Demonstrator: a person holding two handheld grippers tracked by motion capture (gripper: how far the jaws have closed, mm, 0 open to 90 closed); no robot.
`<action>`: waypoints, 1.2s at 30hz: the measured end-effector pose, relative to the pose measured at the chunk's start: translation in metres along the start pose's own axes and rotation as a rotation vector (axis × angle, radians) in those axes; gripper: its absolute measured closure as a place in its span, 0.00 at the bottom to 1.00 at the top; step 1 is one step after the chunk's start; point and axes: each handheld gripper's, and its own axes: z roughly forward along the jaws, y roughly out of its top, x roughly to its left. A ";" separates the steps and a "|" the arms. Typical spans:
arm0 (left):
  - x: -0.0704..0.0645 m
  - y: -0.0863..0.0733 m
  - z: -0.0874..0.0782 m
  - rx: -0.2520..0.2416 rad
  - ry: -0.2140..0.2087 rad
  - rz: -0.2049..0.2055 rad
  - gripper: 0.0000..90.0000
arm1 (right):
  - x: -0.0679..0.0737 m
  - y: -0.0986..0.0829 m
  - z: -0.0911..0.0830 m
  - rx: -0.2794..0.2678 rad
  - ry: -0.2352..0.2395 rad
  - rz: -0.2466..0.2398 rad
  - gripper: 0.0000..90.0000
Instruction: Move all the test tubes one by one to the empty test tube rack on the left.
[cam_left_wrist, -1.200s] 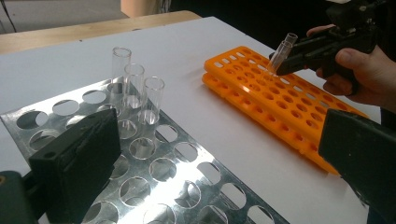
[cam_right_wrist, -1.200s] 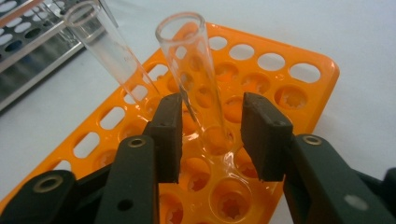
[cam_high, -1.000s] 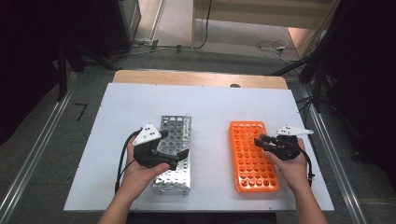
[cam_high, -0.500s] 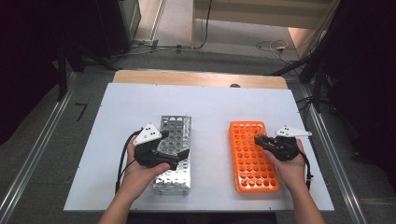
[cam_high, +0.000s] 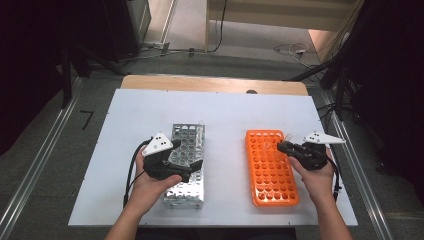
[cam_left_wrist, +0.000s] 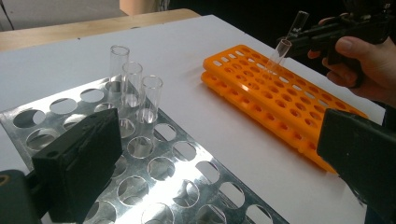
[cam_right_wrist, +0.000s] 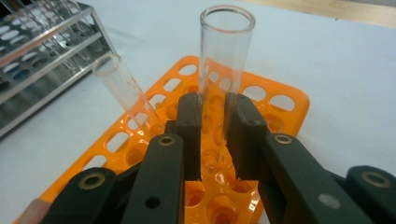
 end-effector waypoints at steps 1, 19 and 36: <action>0.000 0.000 0.000 -0.001 -0.001 0.001 0.00 | 0.000 0.001 -0.003 -0.004 -0.003 0.002 0.82; -0.002 0.002 -0.001 -0.003 -0.001 0.007 0.00 | 0.015 0.024 -0.031 -0.026 0.065 -0.018 0.82; -0.009 0.005 0.000 -0.011 -0.015 0.020 0.00 | 0.045 0.035 -0.024 -0.017 0.182 -0.073 0.82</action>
